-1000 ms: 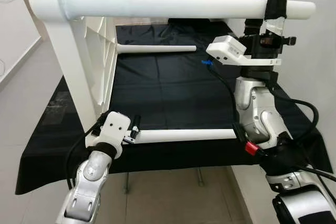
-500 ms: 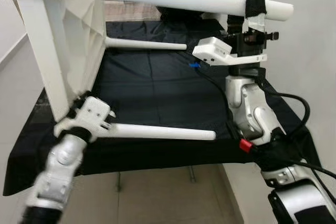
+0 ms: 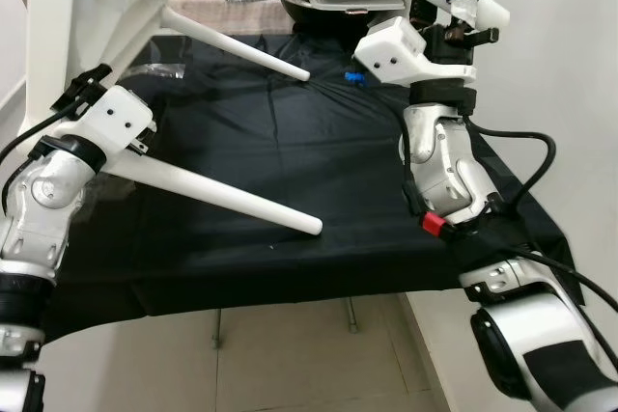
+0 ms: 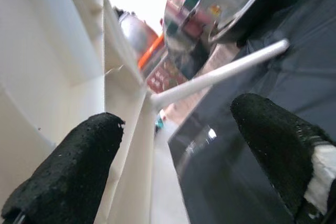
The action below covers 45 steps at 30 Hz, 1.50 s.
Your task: Building children table
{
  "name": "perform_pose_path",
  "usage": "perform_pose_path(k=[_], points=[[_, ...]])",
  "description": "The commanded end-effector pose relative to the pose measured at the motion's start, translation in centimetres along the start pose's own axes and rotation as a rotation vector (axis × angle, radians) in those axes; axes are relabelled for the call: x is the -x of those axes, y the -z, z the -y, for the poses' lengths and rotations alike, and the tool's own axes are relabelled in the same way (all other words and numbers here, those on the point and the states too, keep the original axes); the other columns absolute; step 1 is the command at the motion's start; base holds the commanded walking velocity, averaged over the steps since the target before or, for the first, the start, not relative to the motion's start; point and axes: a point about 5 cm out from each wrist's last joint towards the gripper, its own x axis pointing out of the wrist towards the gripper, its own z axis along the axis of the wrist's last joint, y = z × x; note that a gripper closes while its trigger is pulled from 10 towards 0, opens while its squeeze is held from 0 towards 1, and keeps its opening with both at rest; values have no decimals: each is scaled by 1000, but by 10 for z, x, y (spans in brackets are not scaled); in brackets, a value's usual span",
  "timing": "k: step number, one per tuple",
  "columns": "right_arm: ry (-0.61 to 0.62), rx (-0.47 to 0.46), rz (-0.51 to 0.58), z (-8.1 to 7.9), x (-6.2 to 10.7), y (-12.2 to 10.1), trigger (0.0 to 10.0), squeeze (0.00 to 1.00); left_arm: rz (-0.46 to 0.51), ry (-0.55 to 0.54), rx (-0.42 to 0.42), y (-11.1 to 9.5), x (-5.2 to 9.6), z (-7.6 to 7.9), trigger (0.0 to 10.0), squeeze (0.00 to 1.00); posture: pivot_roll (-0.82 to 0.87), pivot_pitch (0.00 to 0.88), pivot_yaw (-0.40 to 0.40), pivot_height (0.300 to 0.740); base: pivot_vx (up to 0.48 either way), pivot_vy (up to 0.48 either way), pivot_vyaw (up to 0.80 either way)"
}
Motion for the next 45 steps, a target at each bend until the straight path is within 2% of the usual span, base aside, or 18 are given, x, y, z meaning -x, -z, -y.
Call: perform_pose_path(k=[1, 6, 8, 14, 16, 18, 22, 23, 24, 26, 27, 28, 29, 35, 36, 38, 40, 45], points=[[107, -142, -323, 23, -7, 51, 0, 0, -87, -113, -41, 16, 5, -44, 10000, 0, 153, 68, -2, 740, 0, 0, 0], [86, -275, -552, 19, 2, 80, 0, 0, -20, -94, -83, -3, -8, -56, 10000, 0, 157, 65, 2, 740, 0, 0, 0], [62, -387, -779, 8, 23, 107, 0, 0, 41, -75, -119, -21, -22, -67, 10000, 0, 163, 64, 5, 740, 0, 0, 0], [43, -528, -1076, -13, 64, 131, 0, 0, 100, -55, -135, -40, -39, -78, 10000, 0, 177, 55, 16, 740, 0, 0, 0], [43, -528, -1076, -13, 64, 131, 0, 0, 100, -55, -135, -40, -39, -78, 10000, 0, 177, 55, 16, 740, 0, 0, 0], [-2, -581, -1192, -30, 88, 133, 0, 0, 132, -26, -125, -47, -46, -71, 10000, 0, 169, 51, 23, 740, 0, 0, 0], [-63, -662, -1293, -48, 109, 129, 0, 0, 151, 21, -113, -46, -47, -55, 10000, 0, 168, 49, 20, 740, 0, 0, 0], [-103, -692, -1324, -58, 118, 124, 6627, 0, 161, 52, -96, -44, -45, -43, 10000, 0, 168, 50, 19, 740, 0, 0, 0], [-145, -715, -1331, -64, 124, 120, 10000, 0, 166, 69, -74, -43, -44, -33, 10000, 0, 164, 49, 19, 740, 0, 0, 0], [-171, -723, -1332, -68, 127, 117, 10000, 0, 171, 81, -55, -42, -43, -26, 10000, 0, 164, 49, 19, 740, 0, 0, 0], [-180, -724, -1314, -68, 125, 116, 10000, 592, 177, 93, -38, -41, -41, -18, 10000, 0, 162, 50, 17, 740, 0, 0, 0], [-183, -726, -1303, -68, 124, 115, 10000, 592, 181, 100, -29, -40, -40, -13, 10000, 0, 162, 50, 17, 740, 0, 0, 0], [-185, -720, -1281, -67, 121, 114, 10000, 1000, 184, 111, -14, -39, -38, -6, 10000, 0, 161, 50, 16, 740, 0, 0, 0], [-222, -709, -1231, -66, 112, 112, 10000, 1000, 183, 140, 66, -36, -28, 23, 10000, 0, 154, 51, 10, 740, 0, 0, 0], [-228, -706, -1226, -66, 112, 112, 10000, 0, 185, 145, 80, -36, -25, 29, 10000, 0, 152, 54, 6, 740, 0, 0, 0], [-243, -718, -1215, -67, 111, 110, 10000, 0, 183, 145, 108, -37, -21, 36, 10000, 0, 152, 54, 6, 740, 0, 0, 0], [-294, -729, -1165, -67, 111, 105, 10000, 0, 173, 167, 182, -39, -7, 60, 10000, 0, 151, 55, -1, 740, 0, 0, 0], [-352, -733, -1109, -68, 114, 101, 10000, 0, 139, 175, 264, -39, 7, 81, 10000, 0, 150, 56, -6, 740, 0, 0, 0]])
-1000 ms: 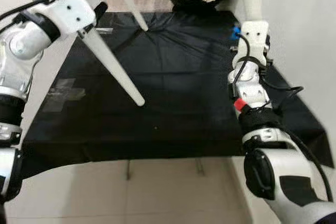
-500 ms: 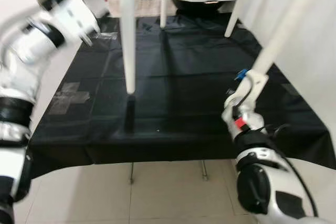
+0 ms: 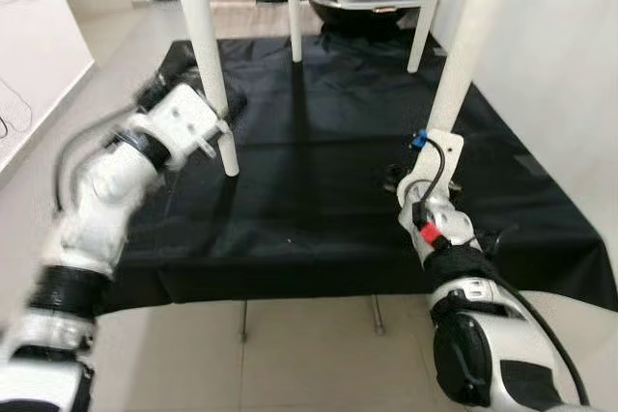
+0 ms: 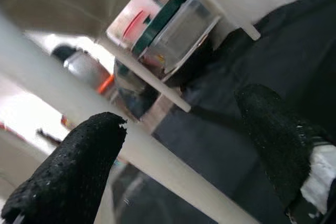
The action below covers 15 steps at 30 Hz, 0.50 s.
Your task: Building children table
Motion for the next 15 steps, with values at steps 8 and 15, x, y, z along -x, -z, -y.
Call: perform_pose_path(k=[8, 15], points=[[-287, 112, 85, 2, 48, 34, 10000, 0, -201, -43, 235, 22, 59, 66, 10000, 0, 120, 62, -14, 740, 0, 0, 0], [-421, 146, 198, 10, 81, 48, 10000, 0, -241, -29, 304, 12, 83, 93, 10000, 0, 115, 60, -22, 740, 0, 0, 0]])
